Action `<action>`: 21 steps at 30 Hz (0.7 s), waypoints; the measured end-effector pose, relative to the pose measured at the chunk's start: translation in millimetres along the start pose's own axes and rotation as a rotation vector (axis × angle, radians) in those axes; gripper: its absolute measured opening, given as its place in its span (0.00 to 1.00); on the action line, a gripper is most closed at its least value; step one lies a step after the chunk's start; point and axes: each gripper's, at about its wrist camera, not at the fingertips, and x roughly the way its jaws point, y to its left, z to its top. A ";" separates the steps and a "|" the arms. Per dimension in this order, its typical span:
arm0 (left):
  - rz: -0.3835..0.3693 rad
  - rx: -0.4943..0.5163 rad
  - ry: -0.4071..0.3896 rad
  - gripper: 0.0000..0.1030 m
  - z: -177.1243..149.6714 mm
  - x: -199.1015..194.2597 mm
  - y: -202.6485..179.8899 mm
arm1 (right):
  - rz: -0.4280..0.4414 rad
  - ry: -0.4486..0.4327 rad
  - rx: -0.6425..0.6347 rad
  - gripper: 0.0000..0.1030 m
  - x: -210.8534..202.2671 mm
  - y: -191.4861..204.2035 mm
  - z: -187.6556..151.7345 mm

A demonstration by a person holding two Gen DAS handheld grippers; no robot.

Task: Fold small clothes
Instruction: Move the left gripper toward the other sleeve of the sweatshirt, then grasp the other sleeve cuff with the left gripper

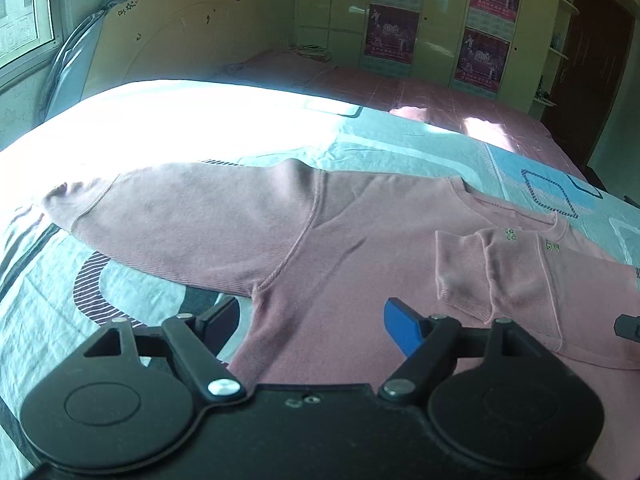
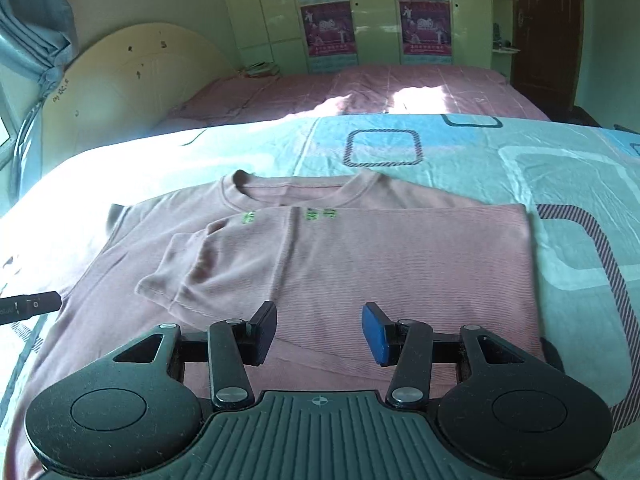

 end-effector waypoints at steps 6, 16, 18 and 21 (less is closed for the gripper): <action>0.031 -0.076 0.008 0.77 7.1 9.6 71.1 | 0.027 0.018 0.031 0.46 13.0 48.5 -0.9; 0.119 -0.252 0.041 0.75 23.6 44.9 213.2 | -0.005 0.000 0.013 0.46 47.2 132.2 3.1; 0.138 -0.280 0.041 0.75 28.9 52.9 237.4 | -0.008 0.007 0.007 0.46 54.2 145.1 3.9; 0.156 -0.321 0.040 0.74 37.6 65.3 265.9 | -0.011 0.022 0.001 0.46 63.5 159.3 4.1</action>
